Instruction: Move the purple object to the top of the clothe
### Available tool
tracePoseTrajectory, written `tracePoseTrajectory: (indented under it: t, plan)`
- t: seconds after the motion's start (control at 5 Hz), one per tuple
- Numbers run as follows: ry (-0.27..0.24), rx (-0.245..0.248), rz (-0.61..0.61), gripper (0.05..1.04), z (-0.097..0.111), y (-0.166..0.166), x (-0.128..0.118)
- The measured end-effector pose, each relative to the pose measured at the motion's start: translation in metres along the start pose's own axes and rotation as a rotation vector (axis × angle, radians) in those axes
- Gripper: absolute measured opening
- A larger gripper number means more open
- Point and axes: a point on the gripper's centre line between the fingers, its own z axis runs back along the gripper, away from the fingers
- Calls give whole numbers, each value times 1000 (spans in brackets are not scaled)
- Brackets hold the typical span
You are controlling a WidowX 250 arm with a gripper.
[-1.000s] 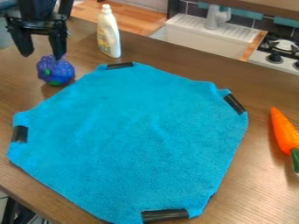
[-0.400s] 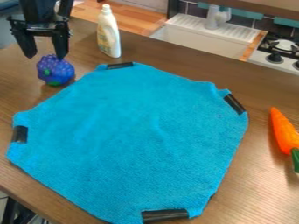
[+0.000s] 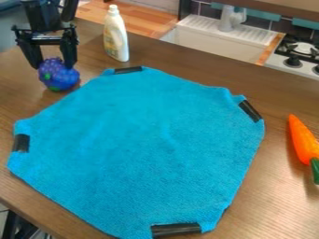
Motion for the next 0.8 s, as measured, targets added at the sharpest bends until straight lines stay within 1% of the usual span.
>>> tracePoseTrajectory:
  t: [0.2, 0.4, 0.6, 0.8]
  plan:
    - [14, -44, 35, 961, -3, 6, -1]
    - [12, -51, 35, 859, -4, 7, -2]
    - [18, -63, 46, 859, -6, 8, -4]
    - [14, -63, 43, 859, -6, 8, -5]
